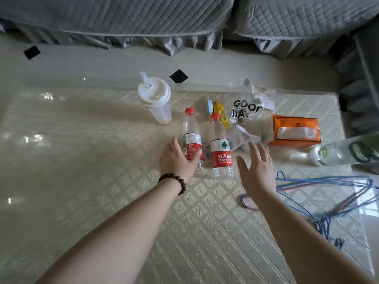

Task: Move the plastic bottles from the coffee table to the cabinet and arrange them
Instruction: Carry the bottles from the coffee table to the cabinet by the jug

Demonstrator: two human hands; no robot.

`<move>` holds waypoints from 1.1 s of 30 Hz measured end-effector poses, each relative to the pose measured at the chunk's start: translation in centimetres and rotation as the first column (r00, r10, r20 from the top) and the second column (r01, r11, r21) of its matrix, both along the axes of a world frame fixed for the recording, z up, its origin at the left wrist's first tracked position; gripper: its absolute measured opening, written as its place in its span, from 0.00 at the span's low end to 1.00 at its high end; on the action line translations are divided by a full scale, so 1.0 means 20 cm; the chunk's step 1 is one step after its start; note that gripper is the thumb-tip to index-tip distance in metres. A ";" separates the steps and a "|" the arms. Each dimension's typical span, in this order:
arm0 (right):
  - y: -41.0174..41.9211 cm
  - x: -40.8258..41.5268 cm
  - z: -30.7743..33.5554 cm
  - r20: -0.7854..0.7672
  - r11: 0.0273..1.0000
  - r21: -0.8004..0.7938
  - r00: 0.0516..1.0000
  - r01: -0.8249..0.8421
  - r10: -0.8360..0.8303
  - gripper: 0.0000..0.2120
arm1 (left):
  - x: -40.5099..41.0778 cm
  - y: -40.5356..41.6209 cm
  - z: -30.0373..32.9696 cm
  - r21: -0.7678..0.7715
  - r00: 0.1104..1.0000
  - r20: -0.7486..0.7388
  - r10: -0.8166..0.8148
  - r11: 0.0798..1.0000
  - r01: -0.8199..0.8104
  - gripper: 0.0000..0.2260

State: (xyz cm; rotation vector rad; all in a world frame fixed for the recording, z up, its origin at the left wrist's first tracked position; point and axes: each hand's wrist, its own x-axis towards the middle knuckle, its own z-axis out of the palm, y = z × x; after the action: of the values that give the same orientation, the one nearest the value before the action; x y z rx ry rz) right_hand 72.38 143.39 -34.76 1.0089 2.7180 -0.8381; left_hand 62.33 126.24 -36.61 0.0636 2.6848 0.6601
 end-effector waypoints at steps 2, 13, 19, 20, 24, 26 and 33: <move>0.02 -0.07 -0.09 -0.027 1.000 -0.012 1.000 0.008 -0.009 0.29 | -0.09 0.07 -0.12 0.027 0.997 0.043 0.058 0.998 -0.059 0.42; -0.07 -0.37 -0.29 -0.014 0.992 -0.003 0.992 -0.125 0.125 0.37 | -0.25 0.17 -0.44 0.226 0.961 0.201 0.190 0.946 -0.234 0.33; -0.07 -0.44 -0.33 0.196 0.993 -0.063 0.974 -0.101 0.111 0.49 | -0.21 0.06 -0.42 0.282 0.952 0.226 0.206 0.922 -0.266 0.32; -0.07 -0.45 -0.33 0.214 0.993 -0.073 0.971 -0.091 0.105 0.49 | -0.19 0.04 -0.42 0.285 0.955 0.212 0.205 0.922 -0.261 0.31; -0.09 -0.45 -0.30 0.210 0.993 -0.068 0.972 -0.095 0.107 0.46 | -0.14 -0.03 -0.34 0.287 0.972 0.162 0.170 0.934 -0.211 0.28; -0.09 -0.44 -0.25 0.172 0.991 -0.075 0.978 -0.107 0.119 0.45 | -0.13 -0.07 -0.29 0.263 0.980 0.124 0.155 0.947 -0.183 0.27; -0.10 -0.34 0.16 0.037 0.988 -0.085 0.991 -0.126 0.129 0.43 | -0.07 -0.13 0.10 0.305 0.987 0.104 0.125 0.940 -0.151 0.30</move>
State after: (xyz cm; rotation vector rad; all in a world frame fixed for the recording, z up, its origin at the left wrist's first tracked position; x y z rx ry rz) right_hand 65.54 141.34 -31.55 0.8174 2.6555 -0.8880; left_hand 60.86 123.63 -34.58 -0.0691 2.4971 1.1033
